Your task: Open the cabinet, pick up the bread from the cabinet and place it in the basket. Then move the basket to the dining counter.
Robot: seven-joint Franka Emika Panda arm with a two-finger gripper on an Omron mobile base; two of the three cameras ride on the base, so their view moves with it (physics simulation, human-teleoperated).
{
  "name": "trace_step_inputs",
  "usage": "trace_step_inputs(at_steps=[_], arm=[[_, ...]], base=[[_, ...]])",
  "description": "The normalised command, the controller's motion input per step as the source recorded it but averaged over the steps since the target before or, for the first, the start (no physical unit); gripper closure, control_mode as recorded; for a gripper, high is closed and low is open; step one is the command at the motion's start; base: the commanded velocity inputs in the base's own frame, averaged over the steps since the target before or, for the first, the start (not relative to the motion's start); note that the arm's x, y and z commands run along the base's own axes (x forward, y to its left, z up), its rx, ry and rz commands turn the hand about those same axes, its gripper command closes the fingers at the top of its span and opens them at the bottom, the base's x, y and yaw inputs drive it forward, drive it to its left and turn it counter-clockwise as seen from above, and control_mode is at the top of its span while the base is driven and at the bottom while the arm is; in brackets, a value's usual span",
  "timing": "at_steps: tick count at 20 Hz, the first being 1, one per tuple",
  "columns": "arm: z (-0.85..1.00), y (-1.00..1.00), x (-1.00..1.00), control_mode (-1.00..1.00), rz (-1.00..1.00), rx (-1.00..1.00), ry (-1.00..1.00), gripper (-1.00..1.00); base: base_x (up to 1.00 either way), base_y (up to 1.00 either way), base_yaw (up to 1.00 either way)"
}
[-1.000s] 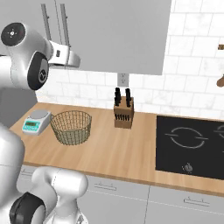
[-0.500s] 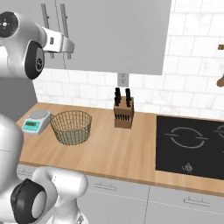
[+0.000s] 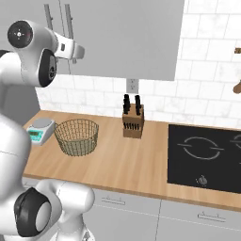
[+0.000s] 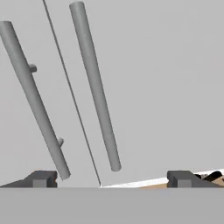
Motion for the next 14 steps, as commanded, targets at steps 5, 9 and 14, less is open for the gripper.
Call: trace_step_inputs(at_steps=[5,9,14], arm=[[0.05,0.00,0.29,-1.00,0.00,0.13,0.00,-1.00],[0.00,0.12,0.32,-1.00,0.00,0.08,0.00,-1.00],[0.00,0.00,0.40,-1.00,0.00,0.05,0.00,-1.00]], base=[[0.00,0.00,0.00],[0.00,0.00,0.00],[0.00,0.00,0.00]])
